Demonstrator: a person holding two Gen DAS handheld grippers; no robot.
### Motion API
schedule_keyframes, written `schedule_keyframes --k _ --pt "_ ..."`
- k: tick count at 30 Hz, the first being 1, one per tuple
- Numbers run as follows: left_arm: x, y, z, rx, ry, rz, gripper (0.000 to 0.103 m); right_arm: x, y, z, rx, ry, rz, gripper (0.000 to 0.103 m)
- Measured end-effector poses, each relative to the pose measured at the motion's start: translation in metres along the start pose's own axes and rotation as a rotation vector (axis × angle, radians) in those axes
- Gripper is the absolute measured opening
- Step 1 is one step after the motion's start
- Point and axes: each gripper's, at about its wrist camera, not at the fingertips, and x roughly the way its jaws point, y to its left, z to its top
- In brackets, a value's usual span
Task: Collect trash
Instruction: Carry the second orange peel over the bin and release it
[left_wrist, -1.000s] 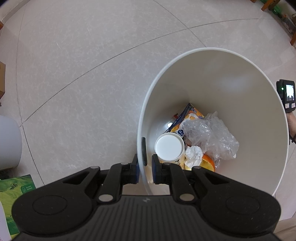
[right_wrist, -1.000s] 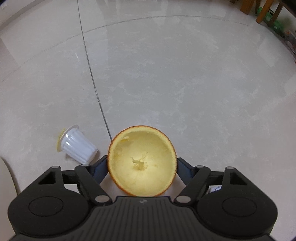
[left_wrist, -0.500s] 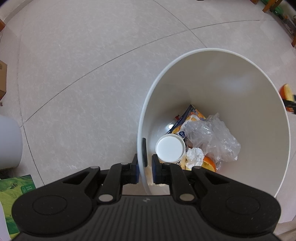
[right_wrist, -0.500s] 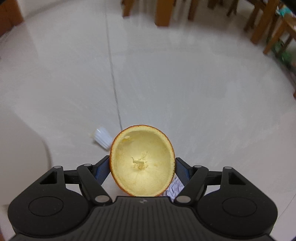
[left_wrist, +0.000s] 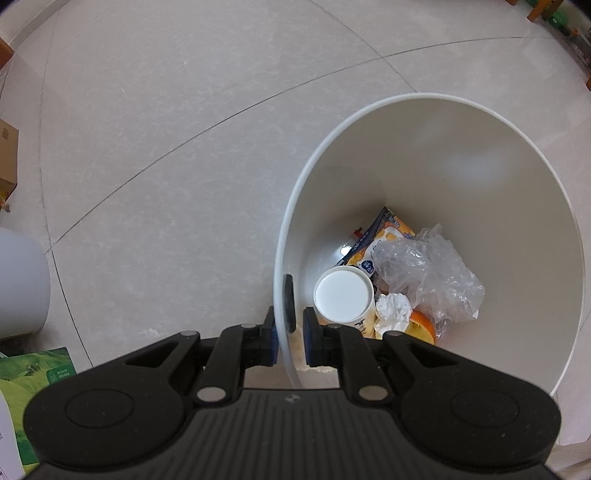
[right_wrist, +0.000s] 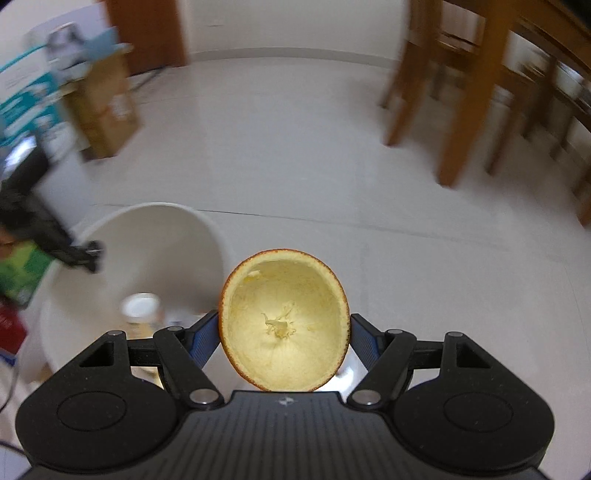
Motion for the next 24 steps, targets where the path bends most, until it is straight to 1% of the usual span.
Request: schedule_keyframes --k 3,7,11,14,18,24 --pt "0.001 0.000 0.000 0.001 0.000 0.002 0.011 0.002 0.030 0.009 -0.046 0.006 0.058 0.078" --pt "0.001 0.000 0.000 -0.004 0.001 0.005 0.011 0.018 0.058 0.010 -0.086 0.037 0.109 0.078" --pt "0.000 -0.001 -0.001 -0.013 -0.001 0.010 0.011 0.027 0.079 0.002 -0.129 0.073 0.111 0.078" --pt "0.000 0.001 -0.001 -0.022 -0.001 0.008 0.011 0.031 0.084 -0.002 -0.151 0.085 0.108 0.080" --pt "-0.001 0.001 -0.001 -0.037 -0.002 0.013 0.011 0.022 0.077 -0.004 -0.134 0.051 0.131 0.088" --pt "-0.002 0.000 -0.003 -0.058 -0.014 0.035 0.011 0.011 0.070 -0.003 -0.087 0.010 0.137 0.088"
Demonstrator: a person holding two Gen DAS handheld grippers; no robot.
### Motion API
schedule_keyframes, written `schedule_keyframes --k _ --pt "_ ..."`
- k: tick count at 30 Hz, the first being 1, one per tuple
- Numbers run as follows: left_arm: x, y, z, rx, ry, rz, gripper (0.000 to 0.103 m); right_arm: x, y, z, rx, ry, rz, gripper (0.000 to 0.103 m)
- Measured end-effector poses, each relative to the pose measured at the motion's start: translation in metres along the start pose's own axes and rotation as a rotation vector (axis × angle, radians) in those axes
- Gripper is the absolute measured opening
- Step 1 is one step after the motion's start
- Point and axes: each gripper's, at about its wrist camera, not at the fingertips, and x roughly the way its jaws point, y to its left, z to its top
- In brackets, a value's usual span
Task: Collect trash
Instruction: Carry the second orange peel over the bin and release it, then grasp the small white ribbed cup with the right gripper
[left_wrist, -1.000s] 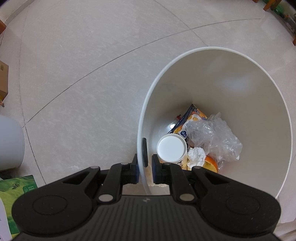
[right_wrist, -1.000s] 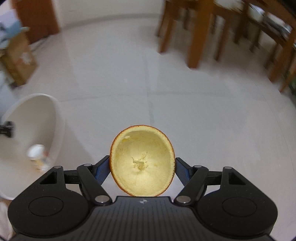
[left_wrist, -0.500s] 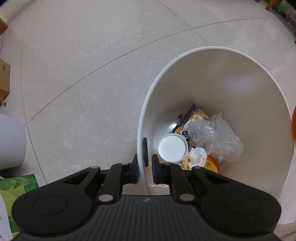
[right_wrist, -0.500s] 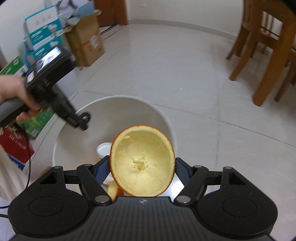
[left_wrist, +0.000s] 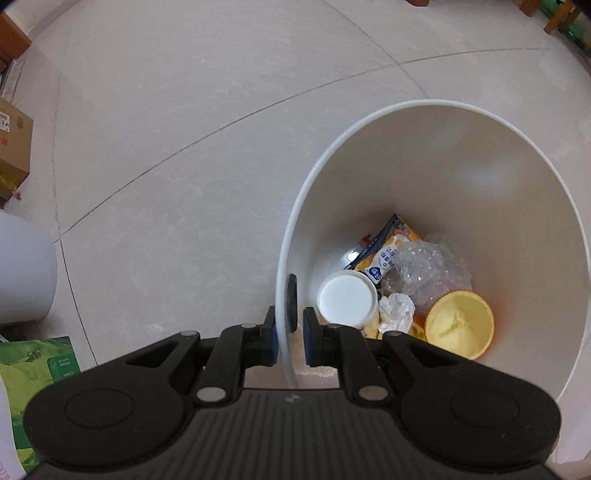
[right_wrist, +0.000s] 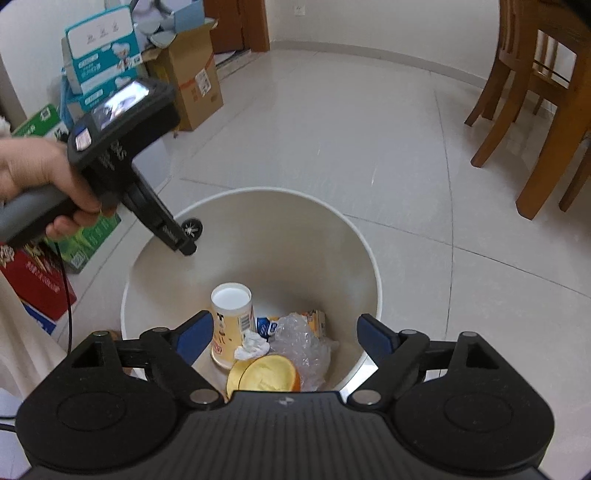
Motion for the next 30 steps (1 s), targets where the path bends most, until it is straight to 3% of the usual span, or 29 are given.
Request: schedule_keyframes --k 8,17,21,26,30 --pt "-0.003 -0.001 0.000 -0.011 -0.009 0.025 0.009 -0.013 -0.016 -0.014 0.035 -0.015 -0.040 0.088" --pt "-0.004 -0.001 -0.002 -0.006 -0.019 0.023 0.009 -0.015 -0.096 -0.043 0.169 -0.011 -0.204 0.092" --pt "-0.004 0.000 -0.001 -0.013 -0.015 0.016 0.009 0.021 -0.136 -0.070 0.249 0.032 -0.274 0.092" --pt "-0.005 0.001 -0.001 -0.010 -0.012 0.012 0.009 0.092 -0.161 -0.105 0.249 0.082 -0.271 0.092" --pt "-0.005 0.001 0.001 -0.005 -0.008 0.015 0.009 0.147 -0.169 -0.122 0.203 0.126 -0.274 0.079"
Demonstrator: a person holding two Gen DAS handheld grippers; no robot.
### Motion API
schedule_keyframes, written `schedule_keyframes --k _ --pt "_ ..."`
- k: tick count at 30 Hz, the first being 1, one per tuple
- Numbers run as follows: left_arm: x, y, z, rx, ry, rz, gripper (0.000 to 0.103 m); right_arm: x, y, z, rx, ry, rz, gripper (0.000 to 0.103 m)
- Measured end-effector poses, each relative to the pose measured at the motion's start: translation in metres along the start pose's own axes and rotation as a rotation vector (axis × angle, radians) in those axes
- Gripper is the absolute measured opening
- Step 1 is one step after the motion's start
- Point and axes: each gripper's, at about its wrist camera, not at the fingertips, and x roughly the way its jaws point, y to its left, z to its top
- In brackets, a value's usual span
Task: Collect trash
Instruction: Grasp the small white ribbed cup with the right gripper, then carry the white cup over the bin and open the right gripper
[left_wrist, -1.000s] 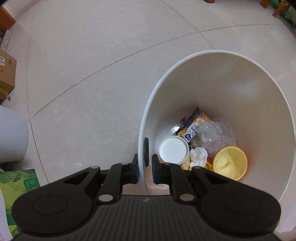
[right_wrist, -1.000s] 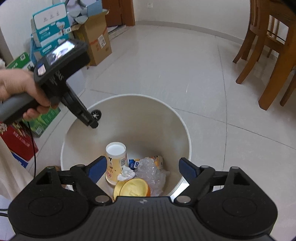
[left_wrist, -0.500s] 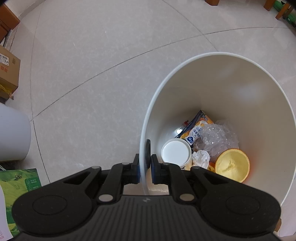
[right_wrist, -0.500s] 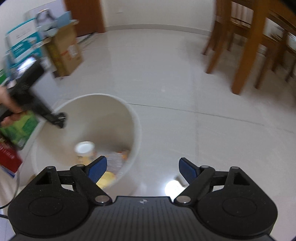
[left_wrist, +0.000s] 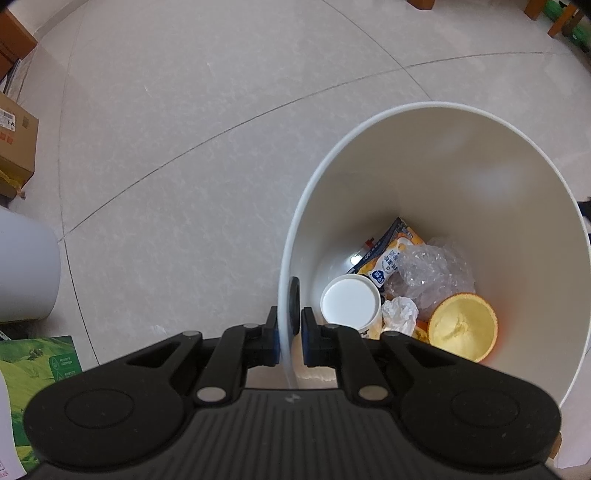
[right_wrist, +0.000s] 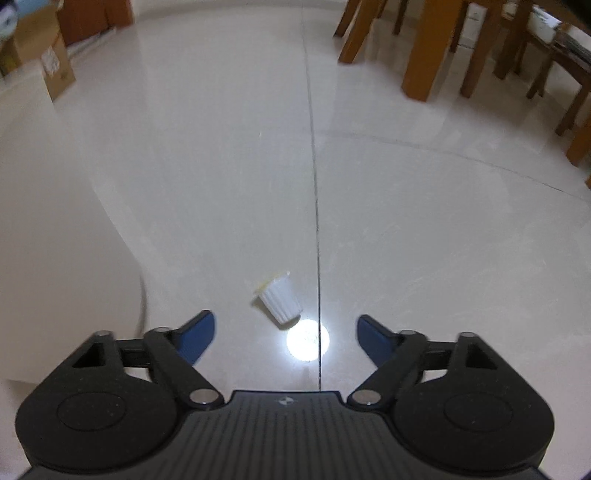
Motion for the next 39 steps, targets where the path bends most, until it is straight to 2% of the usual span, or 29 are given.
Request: schedule_keyframes --k 9,14,17,21,22,26,31,39 --pt "0.004 -0.003 0.000 0.002 0.005 0.007 0.009 0.069 0.006 0.007 -0.125 0.018 -0.044 0.073" --pt "0.005 -0.004 0.000 0.003 0.006 0.004 0.009 0.096 0.012 0.013 -0.179 0.043 -0.038 0.068" --pt "0.005 -0.003 0.000 0.004 0.007 0.004 0.009 0.107 0.019 0.014 -0.223 0.062 -0.038 0.063" --pt "0.006 -0.003 0.000 0.003 0.007 0.001 0.009 0.115 0.023 0.014 -0.234 0.105 -0.036 0.045" --pt "0.005 -0.003 0.000 0.005 0.007 0.002 0.009 0.114 0.024 0.014 -0.234 0.107 -0.035 0.039" --pt "0.005 -0.003 -0.001 0.008 0.005 0.005 0.009 0.106 0.019 0.020 -0.217 0.118 -0.035 0.040" --pt "0.004 -0.001 0.000 -0.002 0.007 -0.005 0.009 0.077 0.007 0.027 -0.148 0.104 -0.022 0.040" --pt "0.002 0.001 0.000 -0.008 0.009 -0.021 0.009 -0.022 -0.013 0.036 -0.062 0.043 -0.006 0.040"
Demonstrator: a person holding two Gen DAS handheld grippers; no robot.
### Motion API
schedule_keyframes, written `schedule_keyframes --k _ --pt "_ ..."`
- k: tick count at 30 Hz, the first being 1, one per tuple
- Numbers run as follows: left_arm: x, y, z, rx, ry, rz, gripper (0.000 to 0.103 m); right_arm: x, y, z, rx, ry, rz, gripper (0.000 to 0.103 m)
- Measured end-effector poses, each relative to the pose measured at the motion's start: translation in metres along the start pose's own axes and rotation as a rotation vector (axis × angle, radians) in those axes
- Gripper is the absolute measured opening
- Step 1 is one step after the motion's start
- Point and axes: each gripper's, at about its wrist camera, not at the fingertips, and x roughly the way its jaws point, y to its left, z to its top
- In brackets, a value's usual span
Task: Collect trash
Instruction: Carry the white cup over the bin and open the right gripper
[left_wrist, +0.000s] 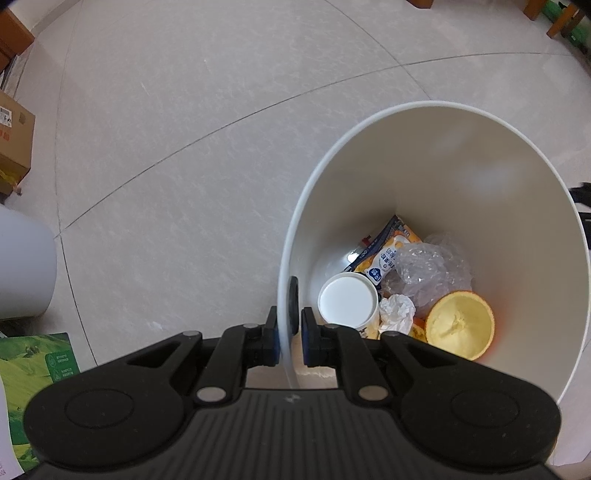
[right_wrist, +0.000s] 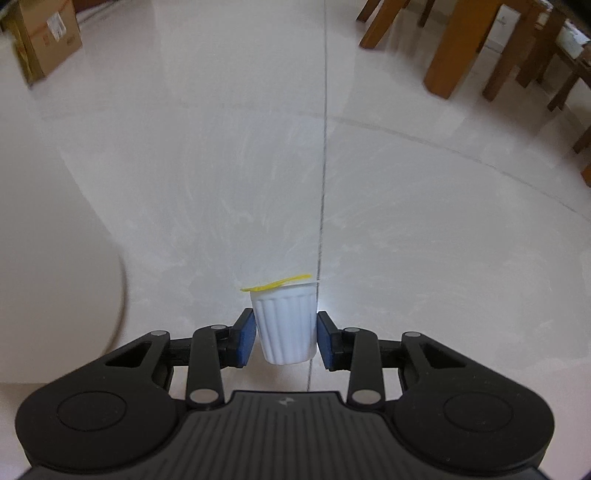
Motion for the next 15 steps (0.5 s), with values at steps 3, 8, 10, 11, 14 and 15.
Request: schedule_keyframes --k 3,8,10,11,14,15 --pt "0.000 0.000 -0.001 -0.001 -0.002 -0.001 0.009 -0.049 0.000 0.005 -0.014 -0.032 0.012 0.040" --pt "-0.001 0.000 -0.001 -0.006 -0.002 -0.003 0.009 -0.126 0.024 0.022 -0.092 -0.100 0.052 0.040" --pt "-0.001 0.000 -0.001 -0.004 -0.003 -0.001 0.009 -0.148 0.036 0.030 -0.122 -0.121 0.078 0.040" --pt "-0.001 0.000 -0.001 -0.002 -0.004 0.001 0.009 -0.158 0.045 0.036 -0.138 -0.129 0.095 0.040" --pt "-0.001 -0.001 -0.001 -0.002 -0.007 0.005 0.009 -0.179 0.075 0.048 -0.199 -0.147 0.136 0.040" --pt "-0.001 -0.001 -0.001 -0.005 -0.007 0.005 0.009 -0.186 0.090 0.047 -0.222 -0.153 0.147 0.040"
